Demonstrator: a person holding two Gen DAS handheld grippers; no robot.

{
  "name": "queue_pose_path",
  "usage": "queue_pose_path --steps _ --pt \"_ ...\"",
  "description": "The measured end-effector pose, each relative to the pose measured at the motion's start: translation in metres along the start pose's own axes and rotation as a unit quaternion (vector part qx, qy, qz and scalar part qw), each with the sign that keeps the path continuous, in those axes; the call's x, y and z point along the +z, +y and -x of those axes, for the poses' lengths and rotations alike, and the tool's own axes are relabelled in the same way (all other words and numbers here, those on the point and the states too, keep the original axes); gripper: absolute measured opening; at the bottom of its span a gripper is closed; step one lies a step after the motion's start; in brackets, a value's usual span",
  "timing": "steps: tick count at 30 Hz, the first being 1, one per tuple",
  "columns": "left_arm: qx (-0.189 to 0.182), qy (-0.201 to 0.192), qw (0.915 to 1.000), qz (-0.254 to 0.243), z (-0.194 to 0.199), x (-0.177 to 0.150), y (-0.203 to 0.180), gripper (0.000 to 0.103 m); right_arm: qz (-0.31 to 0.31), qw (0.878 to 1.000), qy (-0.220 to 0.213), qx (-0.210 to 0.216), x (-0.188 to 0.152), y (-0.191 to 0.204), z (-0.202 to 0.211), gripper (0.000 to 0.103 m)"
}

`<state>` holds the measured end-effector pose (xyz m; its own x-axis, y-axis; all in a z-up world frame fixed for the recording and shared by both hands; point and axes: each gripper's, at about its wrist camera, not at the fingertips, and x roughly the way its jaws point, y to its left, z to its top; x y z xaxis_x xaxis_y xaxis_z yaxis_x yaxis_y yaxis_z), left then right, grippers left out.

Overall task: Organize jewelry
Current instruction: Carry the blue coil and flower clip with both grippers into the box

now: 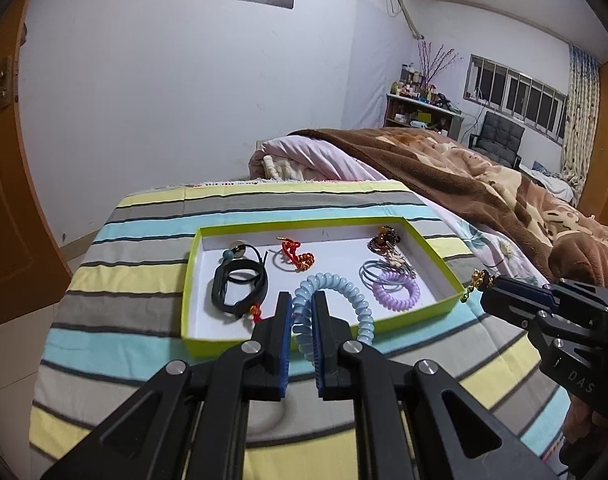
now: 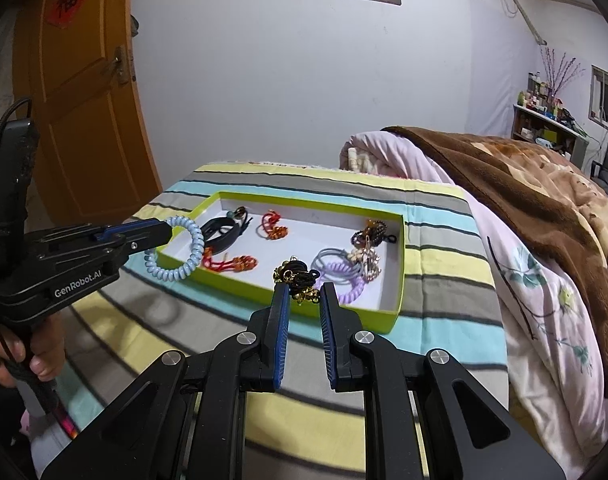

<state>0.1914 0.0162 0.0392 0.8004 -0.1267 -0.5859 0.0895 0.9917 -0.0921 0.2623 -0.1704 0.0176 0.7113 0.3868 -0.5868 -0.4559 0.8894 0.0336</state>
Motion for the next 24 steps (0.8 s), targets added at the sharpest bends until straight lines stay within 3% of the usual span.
queue_pose_path --steps 24 --pt "-0.001 0.064 0.9980 0.003 -0.097 0.026 0.007 0.010 -0.006 0.998 0.067 0.000 0.043 -0.036 -0.125 0.016"
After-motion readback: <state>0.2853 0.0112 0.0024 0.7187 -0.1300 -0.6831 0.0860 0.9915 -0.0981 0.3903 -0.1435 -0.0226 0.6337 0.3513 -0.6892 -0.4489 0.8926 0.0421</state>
